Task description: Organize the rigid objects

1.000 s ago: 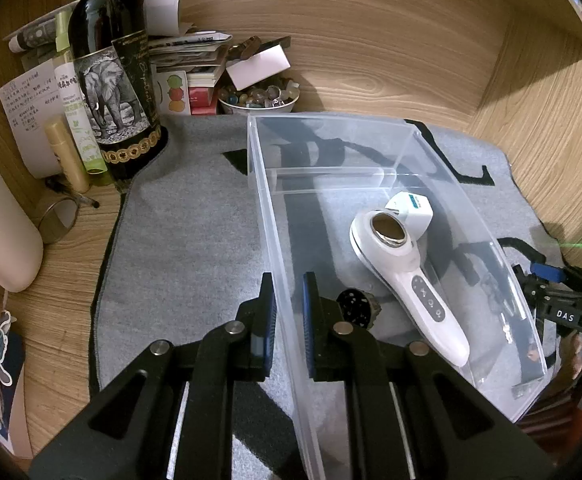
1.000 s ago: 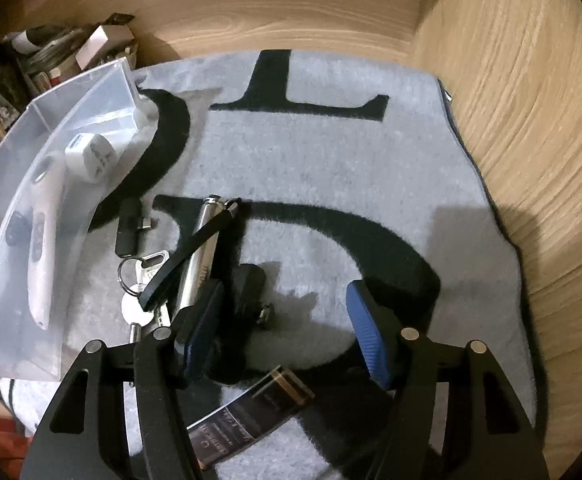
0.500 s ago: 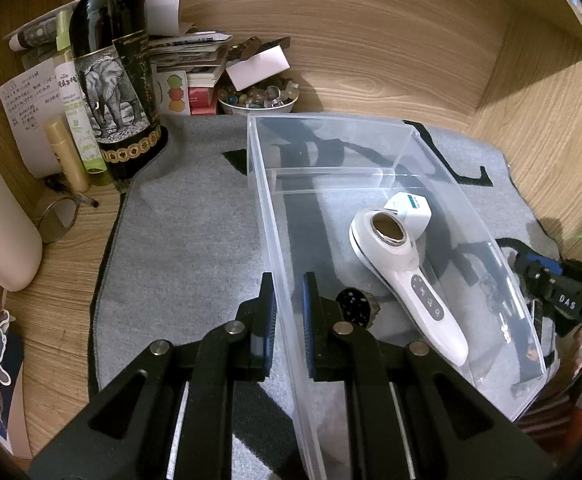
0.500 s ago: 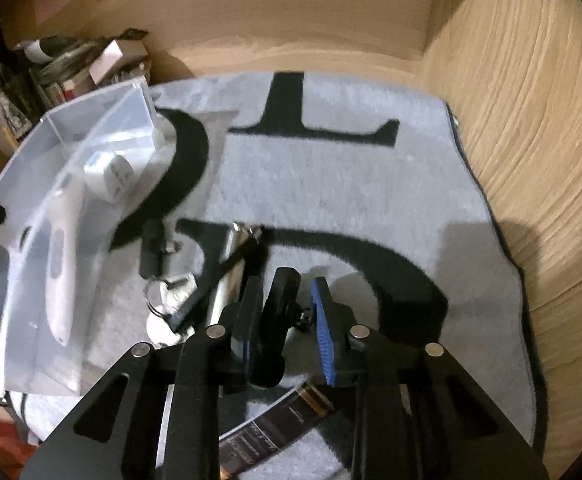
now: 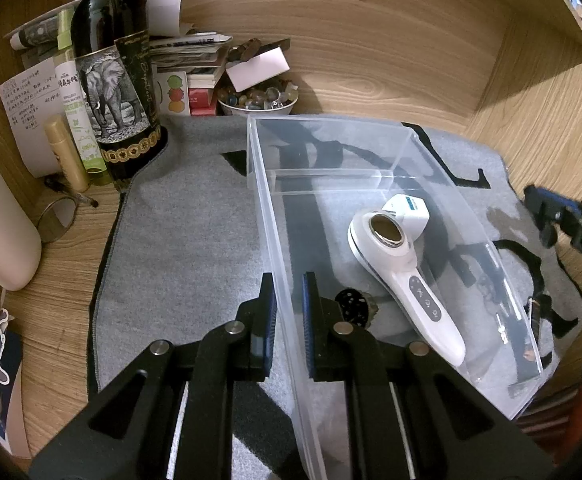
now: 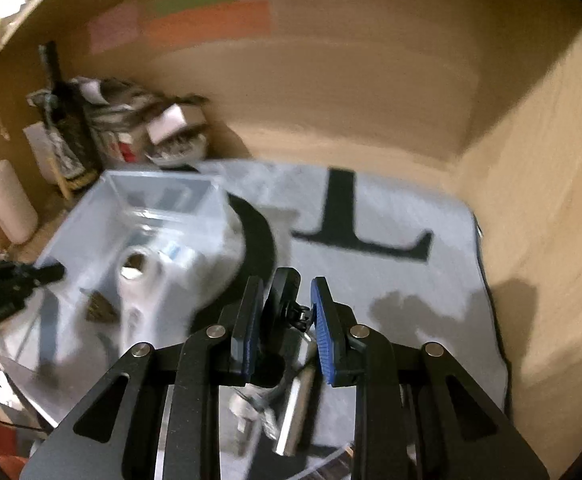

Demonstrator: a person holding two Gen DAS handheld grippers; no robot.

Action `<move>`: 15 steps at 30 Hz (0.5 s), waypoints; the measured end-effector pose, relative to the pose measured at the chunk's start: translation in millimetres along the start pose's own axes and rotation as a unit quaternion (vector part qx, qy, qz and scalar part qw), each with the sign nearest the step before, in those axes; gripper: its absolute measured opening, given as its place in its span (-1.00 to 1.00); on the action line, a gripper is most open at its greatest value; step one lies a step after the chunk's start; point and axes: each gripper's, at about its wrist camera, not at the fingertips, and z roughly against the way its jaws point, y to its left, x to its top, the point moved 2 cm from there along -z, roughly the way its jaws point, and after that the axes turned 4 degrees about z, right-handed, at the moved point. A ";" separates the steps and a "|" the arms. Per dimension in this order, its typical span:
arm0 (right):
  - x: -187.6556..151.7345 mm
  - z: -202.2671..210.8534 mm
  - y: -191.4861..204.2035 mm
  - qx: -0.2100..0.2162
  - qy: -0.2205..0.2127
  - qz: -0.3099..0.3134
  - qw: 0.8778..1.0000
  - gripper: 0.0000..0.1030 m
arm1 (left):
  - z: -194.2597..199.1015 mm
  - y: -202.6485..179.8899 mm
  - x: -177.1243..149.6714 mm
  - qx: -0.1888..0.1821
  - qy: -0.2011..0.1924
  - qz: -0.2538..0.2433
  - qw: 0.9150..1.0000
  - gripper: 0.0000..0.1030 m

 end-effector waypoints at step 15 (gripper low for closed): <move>28.0 -13.4 80.4 0.087 -0.022 0.080 0.993 -0.56 | -0.1 1.0 1.4 -0.008 0.000 0.008 1.000 -0.80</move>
